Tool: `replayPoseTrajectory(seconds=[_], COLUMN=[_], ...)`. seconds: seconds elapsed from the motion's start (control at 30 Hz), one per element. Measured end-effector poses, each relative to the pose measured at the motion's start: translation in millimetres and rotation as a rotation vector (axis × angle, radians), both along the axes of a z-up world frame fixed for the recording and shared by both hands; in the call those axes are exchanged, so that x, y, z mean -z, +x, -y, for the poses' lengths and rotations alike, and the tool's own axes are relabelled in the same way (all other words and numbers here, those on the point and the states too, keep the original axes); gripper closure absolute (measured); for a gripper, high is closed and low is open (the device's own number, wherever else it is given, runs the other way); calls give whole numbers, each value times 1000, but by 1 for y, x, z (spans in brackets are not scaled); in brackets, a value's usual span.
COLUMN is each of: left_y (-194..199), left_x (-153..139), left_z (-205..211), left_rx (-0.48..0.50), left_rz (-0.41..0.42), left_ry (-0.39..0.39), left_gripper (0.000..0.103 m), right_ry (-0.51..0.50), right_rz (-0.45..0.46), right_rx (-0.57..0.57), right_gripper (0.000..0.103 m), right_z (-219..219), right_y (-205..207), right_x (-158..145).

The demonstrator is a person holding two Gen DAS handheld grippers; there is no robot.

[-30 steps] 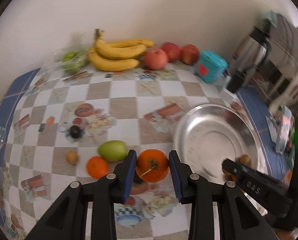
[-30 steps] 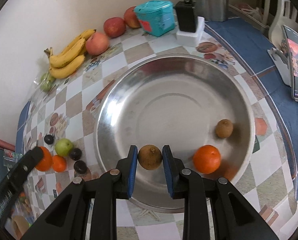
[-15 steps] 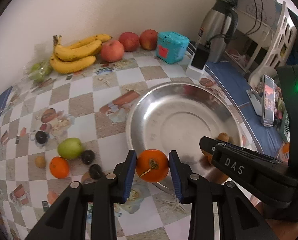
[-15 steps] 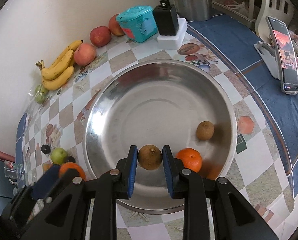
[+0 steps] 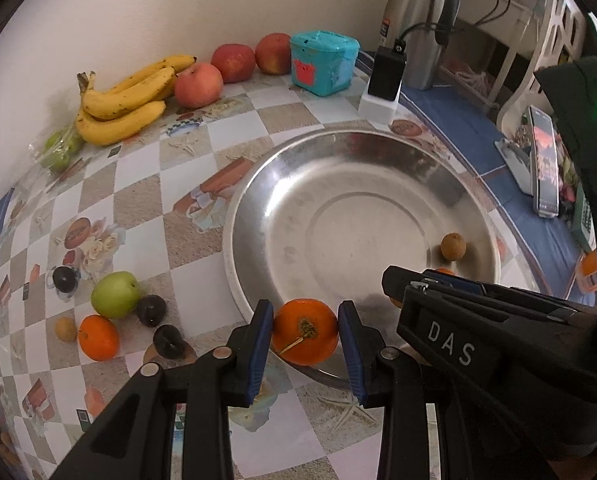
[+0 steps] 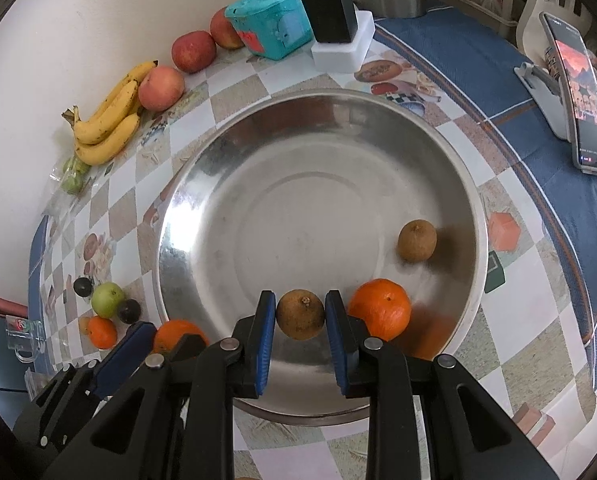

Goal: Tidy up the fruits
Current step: 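Carry both fruits to the steel bowl and open the left tool to drop the tangerine, then lower the brown kiwi into the bowl and open the right tool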

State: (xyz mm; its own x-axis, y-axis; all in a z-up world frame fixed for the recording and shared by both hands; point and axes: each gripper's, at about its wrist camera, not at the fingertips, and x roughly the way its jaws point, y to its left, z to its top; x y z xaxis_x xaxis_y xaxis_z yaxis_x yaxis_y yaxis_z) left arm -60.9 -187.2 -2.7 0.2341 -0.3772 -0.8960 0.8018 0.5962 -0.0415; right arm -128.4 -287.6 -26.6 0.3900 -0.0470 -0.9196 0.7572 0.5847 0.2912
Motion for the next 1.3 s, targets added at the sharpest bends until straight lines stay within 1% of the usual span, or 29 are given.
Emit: replayPoseTrajectory(seconds=[0.27,0.43,0.6,0.77,0.8,0.87,0.9,1.1,1.3], left_y=[-1,0,1,5,6,9,11,25,50], left_x=[1,2,-2,-1,-1,1,2,6,9], left_z=[2,2,1,-1,-2,-4,-5,-16,-36], left_rx=[5,2,-4,-21,-26,-41,-51,-119,-241], left_rz=[4,-6,-5,-11,-13,-19,-23,-55,-91], left_ry=[8,4,-8,-3,-1,9,14,29,29], left_gripper=[66,66,63,63,61,54,53,53,53], right_ry=[26,25,19,11,10,10,10,6,-5], right_rz=[-25,-16,-9,2,2,2,2,6,10], right_rx=[-4,2,10,16,16,17,17,24,23], right_gripper=[76,75,75,75,75,75,75,75,75], right_z=[0,1,1,2,2,2,2,4,3], right_y=[2,1,0,-2,-2,-2,-2,-4,-4], right_x=[8,6,3,0,0,0,0,-1,-4])
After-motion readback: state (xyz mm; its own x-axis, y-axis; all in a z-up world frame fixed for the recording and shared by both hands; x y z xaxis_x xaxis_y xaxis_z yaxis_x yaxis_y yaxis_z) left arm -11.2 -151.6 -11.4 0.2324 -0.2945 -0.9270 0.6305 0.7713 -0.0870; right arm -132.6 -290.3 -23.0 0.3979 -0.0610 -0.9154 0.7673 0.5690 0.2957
